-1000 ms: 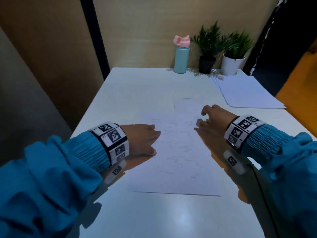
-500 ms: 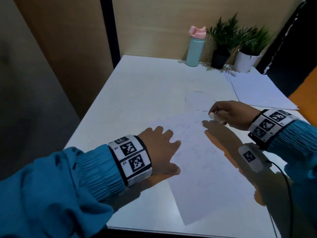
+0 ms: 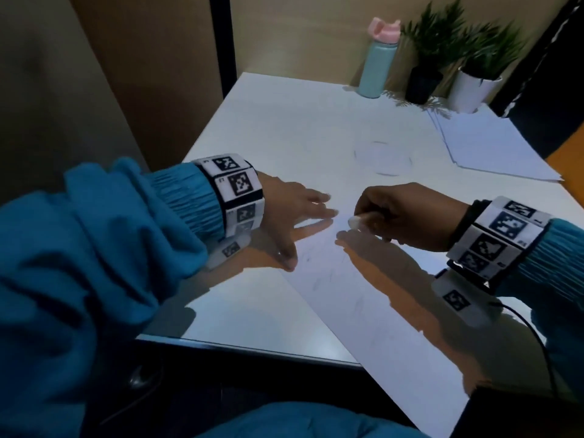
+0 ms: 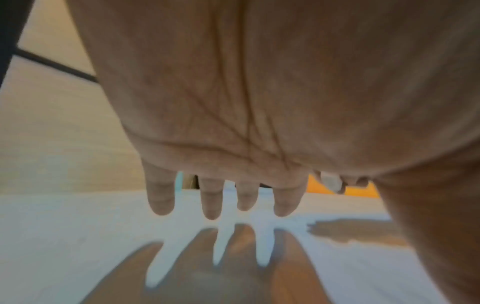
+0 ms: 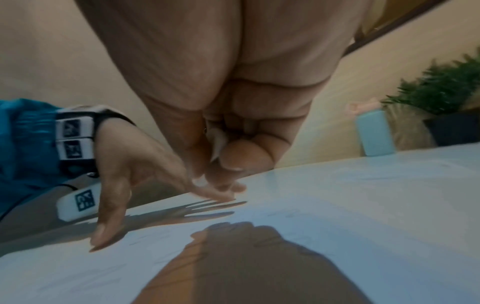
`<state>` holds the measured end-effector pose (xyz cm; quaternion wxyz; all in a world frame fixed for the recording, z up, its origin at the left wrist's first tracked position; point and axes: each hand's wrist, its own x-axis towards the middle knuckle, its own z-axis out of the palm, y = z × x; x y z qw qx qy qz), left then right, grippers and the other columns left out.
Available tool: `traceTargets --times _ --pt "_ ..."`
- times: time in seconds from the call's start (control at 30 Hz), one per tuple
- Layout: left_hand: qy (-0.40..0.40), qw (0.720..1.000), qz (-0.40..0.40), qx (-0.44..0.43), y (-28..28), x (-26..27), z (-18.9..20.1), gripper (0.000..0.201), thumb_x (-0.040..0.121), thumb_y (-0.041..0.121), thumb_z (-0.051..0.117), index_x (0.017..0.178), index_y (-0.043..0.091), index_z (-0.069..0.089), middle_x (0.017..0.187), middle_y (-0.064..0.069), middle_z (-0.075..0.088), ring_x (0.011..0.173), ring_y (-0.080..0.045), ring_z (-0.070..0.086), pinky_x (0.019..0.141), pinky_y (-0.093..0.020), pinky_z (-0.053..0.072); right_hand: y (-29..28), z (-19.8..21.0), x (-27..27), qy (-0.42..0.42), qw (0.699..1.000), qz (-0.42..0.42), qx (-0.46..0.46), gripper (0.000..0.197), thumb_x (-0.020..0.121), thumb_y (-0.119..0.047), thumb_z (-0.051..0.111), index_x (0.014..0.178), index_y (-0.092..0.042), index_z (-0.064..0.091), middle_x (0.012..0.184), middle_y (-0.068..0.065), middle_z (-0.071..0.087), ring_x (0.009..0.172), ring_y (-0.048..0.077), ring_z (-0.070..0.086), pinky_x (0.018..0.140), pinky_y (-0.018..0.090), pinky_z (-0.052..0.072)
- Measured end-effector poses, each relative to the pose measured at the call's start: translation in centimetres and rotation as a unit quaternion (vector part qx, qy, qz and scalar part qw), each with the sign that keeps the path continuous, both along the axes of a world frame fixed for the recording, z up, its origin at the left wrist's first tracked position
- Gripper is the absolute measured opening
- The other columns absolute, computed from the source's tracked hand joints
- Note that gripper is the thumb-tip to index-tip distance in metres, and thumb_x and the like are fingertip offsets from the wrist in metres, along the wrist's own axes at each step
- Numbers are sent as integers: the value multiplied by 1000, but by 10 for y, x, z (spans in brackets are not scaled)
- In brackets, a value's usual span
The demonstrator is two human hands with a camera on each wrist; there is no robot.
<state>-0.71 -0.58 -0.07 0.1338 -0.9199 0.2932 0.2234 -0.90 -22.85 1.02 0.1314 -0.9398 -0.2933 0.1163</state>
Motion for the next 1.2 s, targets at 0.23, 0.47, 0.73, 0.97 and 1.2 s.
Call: traceTargets --times 0.23,0.47,0.73,0.97,1.2 --pt "-60 998 -34 1 6 -6 -36 118 62 98 26 156 32 -2 163 8 -18 151 -19 -9 120 -51 3 7 -10 -6 -31 998 59 5 10 87 -22 59 89 -24 69 81 -11 68 67 2 55 62 5 38" --pt "-11 1000 -15 -11 0 13 -31 126 55 99 43 151 43 -19 161 14 -21 150 -16 -18 119 -56 -5 13 -22 16 -18 999 51 7 9 86 -28 58 84 -26 67 87 -8 70 76 12 60 71 20 46" --pt "-30 997 -55 38 1 19 -35 133 51 102 35 151 35 -22 161 9 -25 148 -20 -23 119 -56 -5 8 -34 32 -48 995 75 -40 20 87 -36 58 73 -22 62 80 -1 56 73 24 59 71 35 48" --pt "-12 998 -62 10 1 21 -38 137 49 100 35 154 29 -19 160 13 -26 148 -14 -22 120 -52 -2 16 -37 -6 -35 981 185 -50 43 91 -51 43 57 -26 37 58 -5 45 60 17 50 61 33 44" --pt "7 998 -57 -19 5 25 -45 145 35 103 26 153 32 -19 158 17 -28 148 -11 -22 120 -53 -1 14 -37 11 -67 983 141 -97 40 92 -55 32 72 -26 49 77 -8 62 72 17 58 77 36 52"
